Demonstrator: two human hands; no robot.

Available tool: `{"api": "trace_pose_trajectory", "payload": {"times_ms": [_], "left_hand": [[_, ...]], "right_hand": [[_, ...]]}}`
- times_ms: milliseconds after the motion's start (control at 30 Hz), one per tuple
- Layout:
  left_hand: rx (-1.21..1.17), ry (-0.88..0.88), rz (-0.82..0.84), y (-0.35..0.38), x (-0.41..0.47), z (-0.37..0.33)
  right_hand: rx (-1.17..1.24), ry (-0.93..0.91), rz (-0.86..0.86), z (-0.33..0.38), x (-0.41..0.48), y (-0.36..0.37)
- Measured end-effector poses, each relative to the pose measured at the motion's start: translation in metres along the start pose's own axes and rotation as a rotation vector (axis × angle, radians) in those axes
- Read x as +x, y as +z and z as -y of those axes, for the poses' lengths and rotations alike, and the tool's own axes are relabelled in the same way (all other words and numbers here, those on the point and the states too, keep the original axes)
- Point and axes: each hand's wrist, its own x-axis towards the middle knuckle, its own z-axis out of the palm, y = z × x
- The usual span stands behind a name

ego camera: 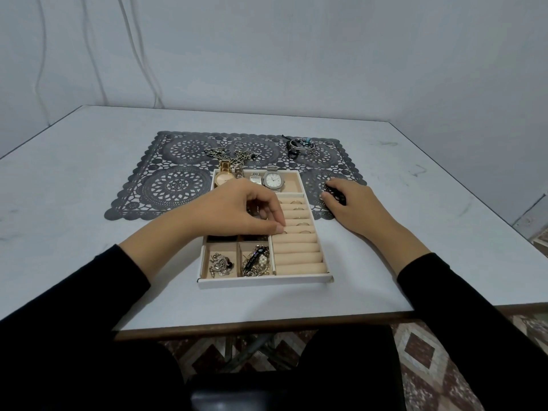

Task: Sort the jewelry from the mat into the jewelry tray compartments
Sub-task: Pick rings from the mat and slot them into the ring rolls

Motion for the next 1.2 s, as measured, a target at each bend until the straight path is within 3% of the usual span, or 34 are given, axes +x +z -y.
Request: {"api": "trace_pose_trajectory", "payload": {"times_ms": [333,633,733,1033,1200], "left_hand": [[-0.121,-0.034,-0.026,-0.009,0.005,-0.004],[-0.105,-0.104,-0.523,-0.045,0.025,0.041],[-0.015,-0.169,-0.604,-0.062,0.04,0.07],[0.249,-0.216,-0.574,-0.09,0.085,0.121],[0.281,-0.217,-0.545,-0.095,0.108,0.134]], "right_hand": [[0.021,0.012,-0.002,0.001,0.001,-0.001],[0.082,0.065,-0.062,0.001,0.016,0.001],[0.06,0.064,-0.067,0.002,0.033,0.004],[0.01,0.139,-0.079,-0.022,0.105,0.021],[-0.004,0.151,-0.108,-0.03,0.136,0.032]]}}
